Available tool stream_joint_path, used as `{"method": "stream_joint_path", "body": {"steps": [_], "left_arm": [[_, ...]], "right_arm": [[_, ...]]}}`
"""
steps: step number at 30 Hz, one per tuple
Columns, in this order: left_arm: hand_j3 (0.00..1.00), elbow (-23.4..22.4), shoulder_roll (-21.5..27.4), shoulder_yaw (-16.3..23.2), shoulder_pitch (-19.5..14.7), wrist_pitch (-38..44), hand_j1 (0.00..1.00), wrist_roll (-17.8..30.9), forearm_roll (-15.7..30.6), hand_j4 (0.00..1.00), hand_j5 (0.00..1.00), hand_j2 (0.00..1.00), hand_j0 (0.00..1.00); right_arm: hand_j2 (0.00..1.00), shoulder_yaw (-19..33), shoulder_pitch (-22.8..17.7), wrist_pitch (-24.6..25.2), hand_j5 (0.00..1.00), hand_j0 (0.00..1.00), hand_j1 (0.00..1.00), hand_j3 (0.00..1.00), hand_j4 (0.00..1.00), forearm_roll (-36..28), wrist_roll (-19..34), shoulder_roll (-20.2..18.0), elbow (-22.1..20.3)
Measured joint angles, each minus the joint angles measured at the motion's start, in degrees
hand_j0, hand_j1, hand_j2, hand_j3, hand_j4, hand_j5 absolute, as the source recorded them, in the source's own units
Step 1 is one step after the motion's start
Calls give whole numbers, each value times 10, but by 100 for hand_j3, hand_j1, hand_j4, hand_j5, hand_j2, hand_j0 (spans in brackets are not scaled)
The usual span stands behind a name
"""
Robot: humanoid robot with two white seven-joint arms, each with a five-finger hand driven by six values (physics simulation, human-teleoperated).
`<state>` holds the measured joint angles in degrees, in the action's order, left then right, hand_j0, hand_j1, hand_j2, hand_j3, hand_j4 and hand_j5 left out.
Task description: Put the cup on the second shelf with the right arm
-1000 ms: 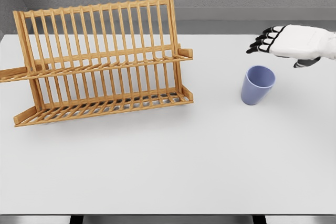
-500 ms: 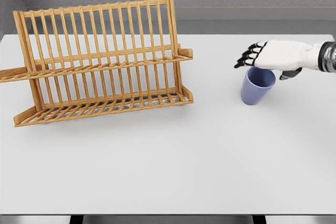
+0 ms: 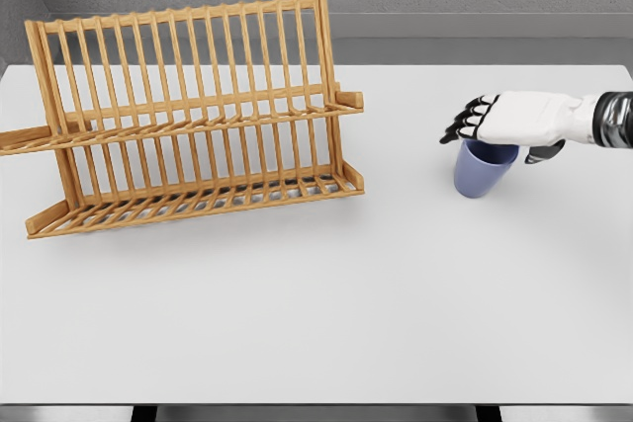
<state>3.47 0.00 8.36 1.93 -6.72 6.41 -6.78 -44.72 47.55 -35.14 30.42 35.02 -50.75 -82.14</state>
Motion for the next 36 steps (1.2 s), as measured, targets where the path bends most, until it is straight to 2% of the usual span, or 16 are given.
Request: {"method": "stream_joint_path", "body": {"steps": [10, 12, 14, 16, 20, 23, 24, 32, 36], "left_arm": [[100, 0, 0, 0, 0, 0, 100, 0, 0, 100, 100, 100, 100], [100, 0, 0, 0, 0, 0, 100, 0, 0, 100, 100, 100, 100], [100, 0, 0, 0, 0, 0, 100, 0, 0, 100, 100, 100, 100], [100, 0, 0, 0, 0, 0, 100, 0, 0, 100, 100, 100, 100], [100, 0, 0, 0, 0, 0, 100, 0, 0, 100, 100, 100, 100], [100, 0, 0, 0, 0, 0, 100, 0, 0, 100, 100, 100, 100], [100, 0, 0, 0, 0, 0, 100, 0, 0, 100, 100, 100, 100], [100, 0, 0, 0, 0, 0, 100, 0, 0, 100, 100, 100, 100], [100, 0, 0, 0, 0, 0, 100, 0, 0, 100, 100, 100, 100]], "right_arm": [[100, -13, 1, 0, 100, 100, 100, 100, 100, 0, 0, 0, -1], [82, -17, 1, 0, 82, 82, 82, 82, 82, 0, 0, 0, -1], [74, -19, 1, 0, 74, 74, 74, 74, 74, 0, 0, 1, -1], [68, -21, 1, 1, 68, 68, 68, 68, 68, -2, -1, 0, -2], [64, -23, 2, 2, 64, 64, 64, 64, 64, 1, -2, -1, -3], [64, -24, 3, 1, 64, 64, 64, 64, 64, 1, -1, -1, -3], [60, -24, 3, 1, 60, 60, 60, 60, 60, 1, -1, -1, -3], [62, -19, 25, -1, 62, 62, 62, 62, 62, 2, -1, 0, -4], [62, 0, 25, 0, 62, 62, 62, 62, 62, 0, 0, 1, -5]]}}
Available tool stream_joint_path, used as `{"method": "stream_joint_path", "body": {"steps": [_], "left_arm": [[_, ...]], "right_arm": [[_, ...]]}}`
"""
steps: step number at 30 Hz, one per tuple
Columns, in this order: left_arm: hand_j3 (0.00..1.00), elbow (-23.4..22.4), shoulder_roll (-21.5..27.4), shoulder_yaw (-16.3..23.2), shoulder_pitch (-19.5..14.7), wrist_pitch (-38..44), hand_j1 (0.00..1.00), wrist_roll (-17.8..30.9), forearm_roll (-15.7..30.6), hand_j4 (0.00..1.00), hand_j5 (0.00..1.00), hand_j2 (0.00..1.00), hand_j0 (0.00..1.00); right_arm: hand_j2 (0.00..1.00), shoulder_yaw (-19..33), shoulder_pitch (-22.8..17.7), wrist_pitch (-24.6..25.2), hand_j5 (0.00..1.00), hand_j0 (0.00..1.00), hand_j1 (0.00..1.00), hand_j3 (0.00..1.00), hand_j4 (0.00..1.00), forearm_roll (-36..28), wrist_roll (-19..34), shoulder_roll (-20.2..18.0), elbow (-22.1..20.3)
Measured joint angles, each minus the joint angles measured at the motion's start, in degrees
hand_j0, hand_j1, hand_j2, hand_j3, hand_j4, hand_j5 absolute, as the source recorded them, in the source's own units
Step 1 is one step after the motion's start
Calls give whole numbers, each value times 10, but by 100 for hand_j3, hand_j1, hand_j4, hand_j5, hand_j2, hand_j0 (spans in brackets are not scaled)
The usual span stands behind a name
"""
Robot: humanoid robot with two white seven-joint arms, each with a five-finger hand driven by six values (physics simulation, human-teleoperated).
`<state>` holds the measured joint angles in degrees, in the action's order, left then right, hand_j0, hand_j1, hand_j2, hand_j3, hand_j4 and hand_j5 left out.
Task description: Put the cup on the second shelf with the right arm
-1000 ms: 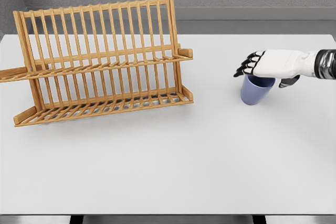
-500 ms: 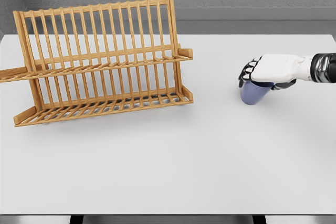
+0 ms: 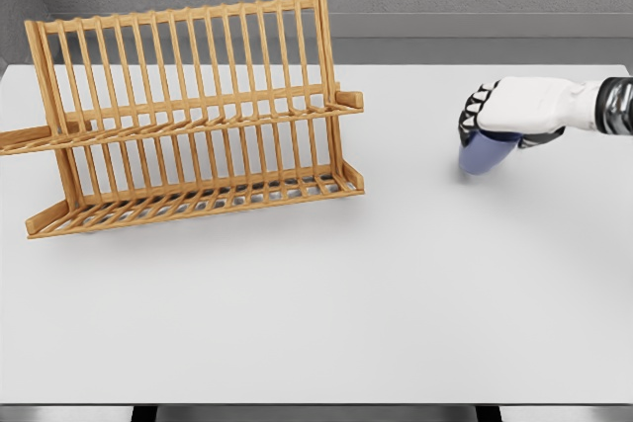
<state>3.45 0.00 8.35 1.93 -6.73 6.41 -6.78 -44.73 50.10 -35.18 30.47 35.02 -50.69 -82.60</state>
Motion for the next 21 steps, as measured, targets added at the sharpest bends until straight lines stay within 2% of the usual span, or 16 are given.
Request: {"method": "stream_joint_path", "body": {"steps": [8, 14, 21], "left_arm": [[100, 0, 0, 0, 0, 0, 100, 0, 0, 100, 100, 100, 100], [100, 0, 0, 0, 0, 0, 100, 0, 0, 100, 100, 100, 100], [100, 0, 0, 0, 0, 0, 100, 0, 0, 100, 100, 100, 100]], "right_arm": [[63, 33, 20, 0, 63, 63, 63, 63, 63, 0, 0, 2, -1], [63, 40, 54, 0, 63, 63, 63, 63, 63, -1, 0, 5, -3], [63, 47, 65, 0, 63, 63, 63, 63, 63, 0, 0, 15, -15]]}}
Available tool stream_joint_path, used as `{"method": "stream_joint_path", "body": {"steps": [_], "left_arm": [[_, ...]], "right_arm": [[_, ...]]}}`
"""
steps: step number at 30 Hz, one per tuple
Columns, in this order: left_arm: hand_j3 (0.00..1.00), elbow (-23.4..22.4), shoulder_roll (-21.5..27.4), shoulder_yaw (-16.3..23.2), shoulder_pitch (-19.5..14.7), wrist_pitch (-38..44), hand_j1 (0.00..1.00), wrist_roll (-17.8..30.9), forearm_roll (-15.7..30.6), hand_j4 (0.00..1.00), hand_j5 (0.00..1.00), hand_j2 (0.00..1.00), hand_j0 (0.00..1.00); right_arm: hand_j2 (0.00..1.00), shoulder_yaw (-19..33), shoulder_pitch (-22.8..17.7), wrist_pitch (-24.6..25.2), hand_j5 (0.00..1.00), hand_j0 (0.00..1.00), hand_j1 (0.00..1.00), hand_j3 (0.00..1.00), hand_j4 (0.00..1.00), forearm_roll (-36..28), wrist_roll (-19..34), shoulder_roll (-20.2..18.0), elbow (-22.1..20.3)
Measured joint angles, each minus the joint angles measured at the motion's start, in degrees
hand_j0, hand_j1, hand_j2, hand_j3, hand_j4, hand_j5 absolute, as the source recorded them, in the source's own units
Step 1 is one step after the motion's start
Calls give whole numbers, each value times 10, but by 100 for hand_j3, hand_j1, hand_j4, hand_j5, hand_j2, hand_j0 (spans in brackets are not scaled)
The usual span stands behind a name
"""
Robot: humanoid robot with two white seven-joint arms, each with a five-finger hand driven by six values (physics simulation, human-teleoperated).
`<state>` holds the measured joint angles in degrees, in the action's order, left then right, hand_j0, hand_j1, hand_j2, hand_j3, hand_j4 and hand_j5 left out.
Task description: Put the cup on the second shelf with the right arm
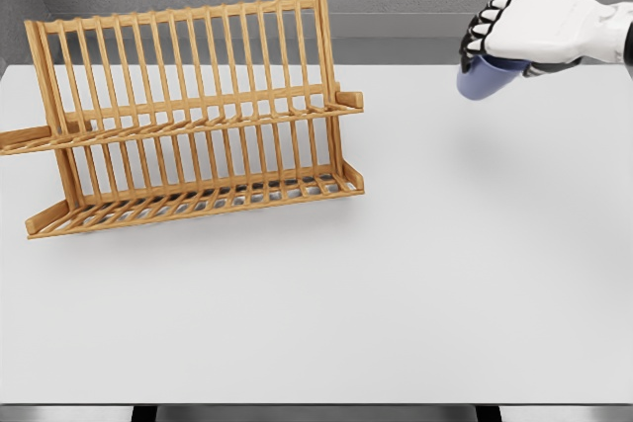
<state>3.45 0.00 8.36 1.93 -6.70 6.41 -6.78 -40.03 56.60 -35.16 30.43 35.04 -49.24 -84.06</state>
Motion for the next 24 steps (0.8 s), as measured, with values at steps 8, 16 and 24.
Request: {"method": "stream_joint_path", "body": {"steps": [8, 16, 24], "left_arm": [[100, 0, 0, 0, 0, 0, 100, 0, 0, 100, 100, 100, 100], [100, 0, 0, 0, 0, 0, 100, 0, 0, 100, 100, 100, 100], [100, 0, 0, 0, 0, 0, 100, 0, 0, 100, 100, 100, 100]], "right_arm": [[63, 2, 18, 0, 63, 63, 63, 63, 63, -1, 0, 17, -36], [63, 3, 32, 0, 63, 63, 63, 63, 63, -1, 0, 41, -54], [63, 3, 42, 0, 63, 63, 63, 63, 63, -2, 0, 68, -71]]}}
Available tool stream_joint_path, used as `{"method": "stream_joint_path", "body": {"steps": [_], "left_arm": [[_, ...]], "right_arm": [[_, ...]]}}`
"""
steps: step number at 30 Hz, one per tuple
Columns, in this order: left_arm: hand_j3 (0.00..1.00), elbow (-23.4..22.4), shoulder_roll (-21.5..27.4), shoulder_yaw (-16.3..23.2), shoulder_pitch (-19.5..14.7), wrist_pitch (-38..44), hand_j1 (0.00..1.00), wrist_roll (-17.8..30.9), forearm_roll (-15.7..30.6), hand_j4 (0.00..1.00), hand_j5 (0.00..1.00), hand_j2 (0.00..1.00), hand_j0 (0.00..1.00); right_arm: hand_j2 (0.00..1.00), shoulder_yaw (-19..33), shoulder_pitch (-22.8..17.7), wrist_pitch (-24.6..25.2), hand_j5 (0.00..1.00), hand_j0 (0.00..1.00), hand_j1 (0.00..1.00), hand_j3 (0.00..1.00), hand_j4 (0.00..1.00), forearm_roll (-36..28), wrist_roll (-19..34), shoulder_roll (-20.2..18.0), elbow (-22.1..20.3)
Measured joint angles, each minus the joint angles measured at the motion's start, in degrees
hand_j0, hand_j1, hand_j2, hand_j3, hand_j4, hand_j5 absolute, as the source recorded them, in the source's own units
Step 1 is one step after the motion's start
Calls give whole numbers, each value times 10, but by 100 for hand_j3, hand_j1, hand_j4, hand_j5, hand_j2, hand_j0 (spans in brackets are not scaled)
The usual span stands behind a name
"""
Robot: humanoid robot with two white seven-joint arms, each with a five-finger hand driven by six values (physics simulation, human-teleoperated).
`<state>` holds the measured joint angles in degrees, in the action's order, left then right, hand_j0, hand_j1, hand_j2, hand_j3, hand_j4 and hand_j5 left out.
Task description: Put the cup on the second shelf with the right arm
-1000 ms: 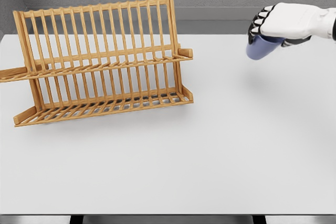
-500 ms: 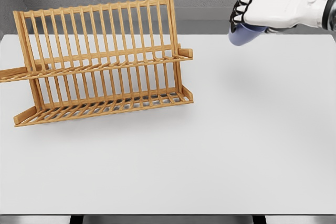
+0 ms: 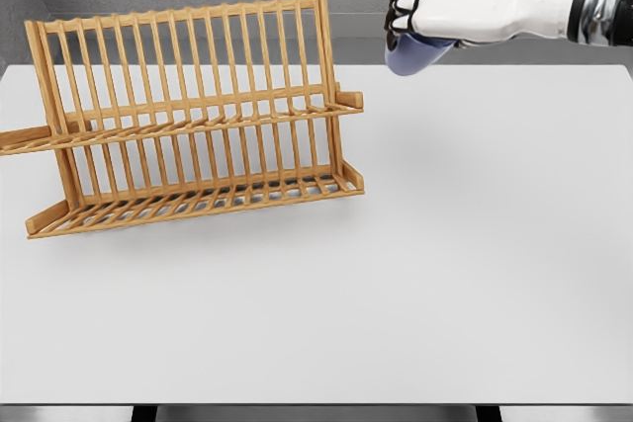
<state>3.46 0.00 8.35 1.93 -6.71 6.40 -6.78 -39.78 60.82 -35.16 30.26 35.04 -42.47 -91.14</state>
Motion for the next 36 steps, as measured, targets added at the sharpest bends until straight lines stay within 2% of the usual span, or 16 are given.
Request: {"method": "stream_joint_path", "body": {"steps": [11, 23, 30, 36], "left_arm": [[100, 0, 0, 0, 0, 0, 100, 0, 0, 100, 100, 100, 100], [100, 0, 0, 0, 0, 0, 100, 0, 0, 100, 100, 100, 100], [100, 0, 0, 0, 0, 0, 100, 0, 0, 100, 100, 100, 100], [100, 0, 0, 0, 0, 0, 100, 0, 0, 100, 100, 100, 100]], "right_arm": [[63, -1, 8, 0, 63, 63, 63, 63, 63, -1, 0, 28, -39], [63, -7, 18, 15, 63, 63, 63, 63, 63, -1, 0, 78, -42], [63, -13, 12, 14, 63, 63, 63, 63, 63, -1, 0, 78, -67], [64, -15, -19, 12, 64, 64, 64, 64, 64, -2, 0, 65, -85]]}}
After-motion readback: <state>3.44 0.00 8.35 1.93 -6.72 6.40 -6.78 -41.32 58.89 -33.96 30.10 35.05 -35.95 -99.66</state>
